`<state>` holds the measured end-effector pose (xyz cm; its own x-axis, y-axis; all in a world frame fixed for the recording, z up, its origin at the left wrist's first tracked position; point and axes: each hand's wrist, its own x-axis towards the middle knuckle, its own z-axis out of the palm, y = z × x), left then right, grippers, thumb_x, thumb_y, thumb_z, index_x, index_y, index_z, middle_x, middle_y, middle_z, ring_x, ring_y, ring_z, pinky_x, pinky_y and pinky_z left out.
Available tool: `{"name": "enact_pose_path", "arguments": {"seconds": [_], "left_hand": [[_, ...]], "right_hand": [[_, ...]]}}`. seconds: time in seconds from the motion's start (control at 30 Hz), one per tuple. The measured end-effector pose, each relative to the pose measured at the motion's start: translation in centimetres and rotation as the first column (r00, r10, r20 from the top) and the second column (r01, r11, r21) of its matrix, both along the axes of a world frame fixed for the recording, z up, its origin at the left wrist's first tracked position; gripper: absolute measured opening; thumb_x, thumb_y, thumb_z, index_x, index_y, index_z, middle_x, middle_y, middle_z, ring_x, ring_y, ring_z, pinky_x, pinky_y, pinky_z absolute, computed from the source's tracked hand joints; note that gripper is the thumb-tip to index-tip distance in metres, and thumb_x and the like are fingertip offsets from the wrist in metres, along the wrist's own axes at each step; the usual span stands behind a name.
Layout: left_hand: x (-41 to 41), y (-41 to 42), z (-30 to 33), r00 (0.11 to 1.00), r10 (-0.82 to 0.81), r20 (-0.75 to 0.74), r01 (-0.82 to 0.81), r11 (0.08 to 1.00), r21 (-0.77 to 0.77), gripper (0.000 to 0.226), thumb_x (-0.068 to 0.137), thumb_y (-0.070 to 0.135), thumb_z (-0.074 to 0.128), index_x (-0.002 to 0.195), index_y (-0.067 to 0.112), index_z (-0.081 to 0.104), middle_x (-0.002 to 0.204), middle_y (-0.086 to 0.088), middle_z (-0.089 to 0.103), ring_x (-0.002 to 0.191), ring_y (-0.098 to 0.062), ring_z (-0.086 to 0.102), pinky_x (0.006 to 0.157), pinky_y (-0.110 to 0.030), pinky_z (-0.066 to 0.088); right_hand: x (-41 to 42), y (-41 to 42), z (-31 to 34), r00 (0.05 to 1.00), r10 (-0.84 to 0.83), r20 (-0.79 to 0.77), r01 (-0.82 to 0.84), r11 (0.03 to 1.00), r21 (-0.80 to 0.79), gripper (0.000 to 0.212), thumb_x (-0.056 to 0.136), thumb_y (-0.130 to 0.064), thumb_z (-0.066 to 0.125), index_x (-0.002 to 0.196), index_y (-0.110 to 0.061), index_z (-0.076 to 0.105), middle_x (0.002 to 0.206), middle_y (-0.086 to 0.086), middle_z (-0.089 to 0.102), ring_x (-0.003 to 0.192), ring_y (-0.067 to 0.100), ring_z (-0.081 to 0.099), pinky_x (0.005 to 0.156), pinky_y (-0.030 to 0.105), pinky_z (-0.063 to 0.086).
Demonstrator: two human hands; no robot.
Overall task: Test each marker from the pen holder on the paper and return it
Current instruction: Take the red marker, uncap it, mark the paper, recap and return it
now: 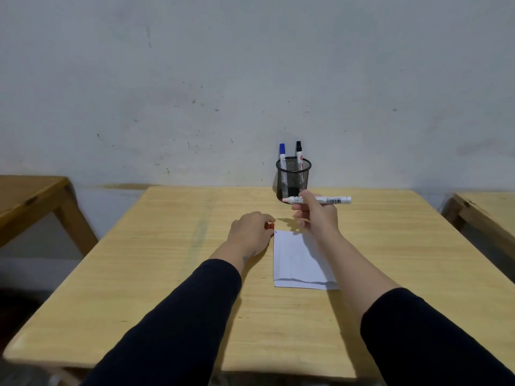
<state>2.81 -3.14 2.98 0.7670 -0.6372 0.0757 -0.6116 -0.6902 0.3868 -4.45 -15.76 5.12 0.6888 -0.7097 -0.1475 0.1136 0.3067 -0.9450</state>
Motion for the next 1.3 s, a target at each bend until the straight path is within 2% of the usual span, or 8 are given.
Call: {"name": "enact_pose_path", "arguments": {"seconds": [0.13,0.23,0.37,0.57,0.8,1.07,1.17,1.3], "left_hand": [[-0.4,0.6,-1.7,0.997,0.036,0.065,-0.035,0.999,-0.019,0.048,0.098,0.043,0.032,0.141,0.022,0.041,0.142,0.0,0.049,0.131,-0.021,0.04,0.105,-0.041,0.032],[-0.9,1.3,-3.1,0.997,0.006,0.071,-0.011,0.997,0.071,0.069,0.092,0.06,0.029,0.148,0.02,0.026,0.156,0.003,0.029,0.146,-0.016,0.02,0.117,-0.045,0.014],[-0.7,1.5,-3.6,0.998,-0.016,0.061,0.006,0.987,0.162,0.077,0.09,0.064,0.026,0.152,0.02,0.011,0.162,0.008,0.006,0.149,-0.01,0.001,0.12,-0.048,-0.001],[-0.2,1.3,-4.1,0.997,-0.016,0.071,0.004,0.984,0.176,0.071,0.093,0.059,0.021,0.153,0.021,0.01,0.162,0.008,0.005,0.149,-0.01,-0.001,0.119,-0.047,-0.003],[-0.1,1.0,-4.1,0.996,-0.006,0.085,-0.01,0.981,0.192,0.072,0.093,0.059,0.022,0.152,0.022,0.01,0.162,0.008,0.006,0.149,-0.01,-0.001,0.119,-0.047,-0.002],[0.0,0.9,-4.2,0.995,-0.001,0.098,-0.02,0.978,0.21,0.072,0.092,0.061,0.023,0.152,0.022,0.01,0.162,0.008,0.006,0.149,-0.011,0.001,0.119,-0.047,-0.002],[0.0,0.9,-4.2,0.996,0.002,0.094,-0.021,0.979,0.204,0.072,0.092,0.06,0.023,0.152,0.022,0.011,0.162,0.008,0.006,0.149,-0.011,0.0,0.119,-0.046,-0.002],[-0.1,1.1,-4.1,0.996,-0.002,0.091,-0.016,0.981,0.193,0.073,0.092,0.06,0.024,0.152,0.022,0.011,0.162,0.008,0.006,0.149,-0.011,0.001,0.119,-0.047,-0.002]], "right_hand": [[0.4,0.6,-0.9,0.998,0.039,0.054,-0.04,0.999,0.003,0.009,0.087,-0.015,0.062,0.085,-0.01,0.068,0.069,0.01,0.064,0.042,0.015,0.048,0.038,0.02,0.041],[0.3,0.9,-1.7,0.996,0.062,0.058,-0.059,0.997,-0.056,0.01,0.087,-0.015,0.065,0.085,-0.004,0.064,0.064,0.011,0.058,0.044,0.019,0.048,0.039,0.023,0.042],[-0.2,1.5,-2.4,0.999,0.024,-0.021,-0.028,0.981,-0.192,0.021,0.086,-0.017,0.067,0.072,-0.003,0.06,0.059,0.015,0.056,0.037,0.017,0.047,0.035,0.022,0.041],[-0.2,1.6,-2.9,0.994,-0.052,-0.096,0.012,0.926,-0.378,0.026,0.086,-0.014,0.059,0.062,-0.005,0.053,0.05,0.009,0.055,0.029,0.014,0.045,0.034,0.02,0.039],[0.3,1.5,-3.4,0.979,-0.087,-0.184,-0.015,0.873,-0.488,0.025,0.087,-0.021,0.061,0.066,-0.009,0.057,0.063,0.011,0.065,0.036,0.012,0.054,0.035,0.02,0.042],[0.4,1.5,-3.5,0.969,-0.095,-0.226,-0.043,0.84,-0.541,0.023,0.088,-0.022,0.06,0.075,-0.004,0.061,0.07,0.012,0.068,0.031,0.003,0.055,0.033,0.015,0.041],[0.4,1.5,-3.5,0.963,-0.107,-0.246,-0.052,0.825,-0.563,0.022,0.087,-0.021,0.06,0.067,-0.012,0.057,0.067,0.008,0.066,0.04,0.009,0.058,0.035,0.015,0.042],[0.1,1.6,-3.1,0.975,-0.098,-0.198,-0.004,0.887,-0.462,0.02,0.084,-0.017,0.06,0.066,-0.009,0.058,0.06,0.007,0.062,0.04,0.014,0.055,0.035,0.02,0.044]]}}
